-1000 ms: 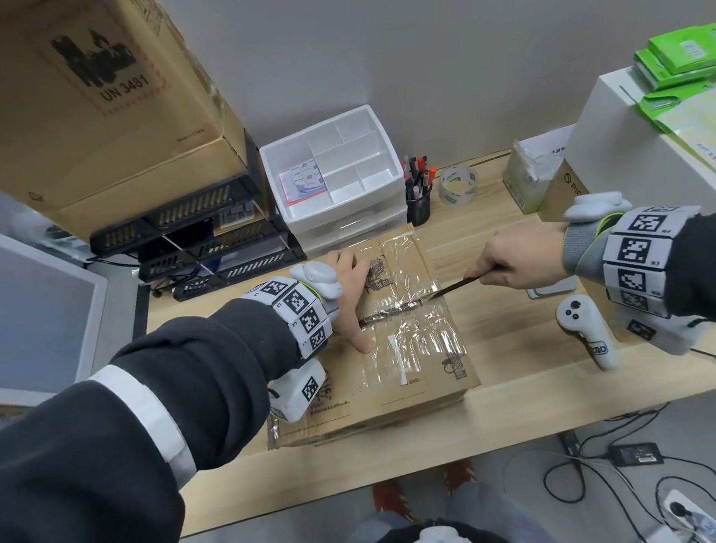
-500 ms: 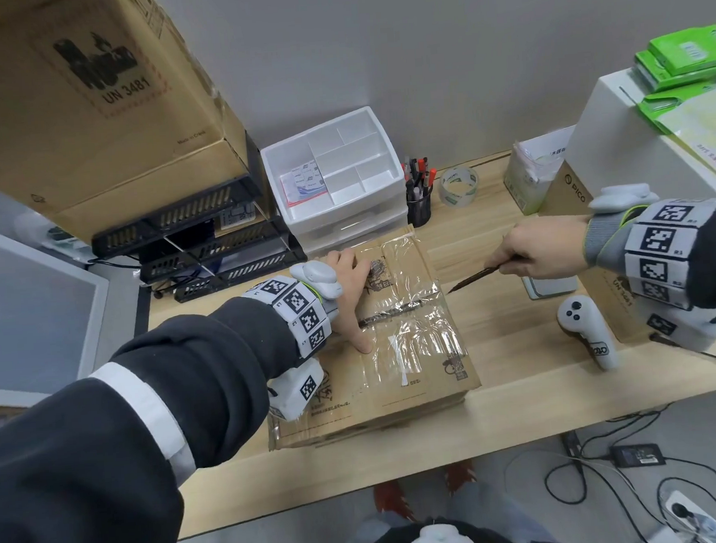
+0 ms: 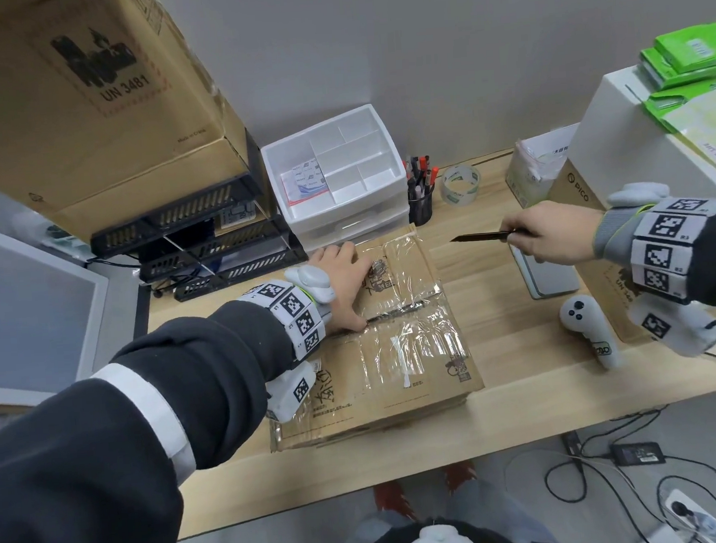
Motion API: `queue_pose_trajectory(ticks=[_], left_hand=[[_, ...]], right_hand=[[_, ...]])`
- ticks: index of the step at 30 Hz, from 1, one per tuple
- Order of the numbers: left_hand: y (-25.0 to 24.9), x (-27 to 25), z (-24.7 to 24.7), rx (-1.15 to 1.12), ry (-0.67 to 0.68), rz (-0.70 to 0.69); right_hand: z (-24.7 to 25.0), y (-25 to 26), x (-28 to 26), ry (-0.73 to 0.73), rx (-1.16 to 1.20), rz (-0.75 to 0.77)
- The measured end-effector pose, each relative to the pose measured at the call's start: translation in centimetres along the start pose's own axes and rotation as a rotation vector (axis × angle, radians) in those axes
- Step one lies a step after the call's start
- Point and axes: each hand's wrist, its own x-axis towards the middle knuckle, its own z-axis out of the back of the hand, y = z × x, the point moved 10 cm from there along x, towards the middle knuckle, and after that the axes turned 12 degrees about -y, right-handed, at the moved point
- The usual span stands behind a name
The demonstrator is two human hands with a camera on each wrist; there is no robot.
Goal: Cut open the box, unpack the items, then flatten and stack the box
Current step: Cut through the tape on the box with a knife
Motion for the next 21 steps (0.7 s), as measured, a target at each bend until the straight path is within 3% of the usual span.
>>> queue_pose_trajectory(ticks=[5,16,21], left_hand=[[0.4,0.4,0.0,-0.043,0.016,0.019],[-3.4,3.3,1.5,-0.184,-0.131,-0.063],[-4.5,4.5,2.0,-0.162,-0.14,-0.069]], right_hand=[[-0.6,-0.7,0.1,0.004,0.073,-0.068],[-4.0,-1.5,-1.5,0.138,0.056,-0.13],[-5.1,-1.9,-2.0,0.148,0.208,-0.185]])
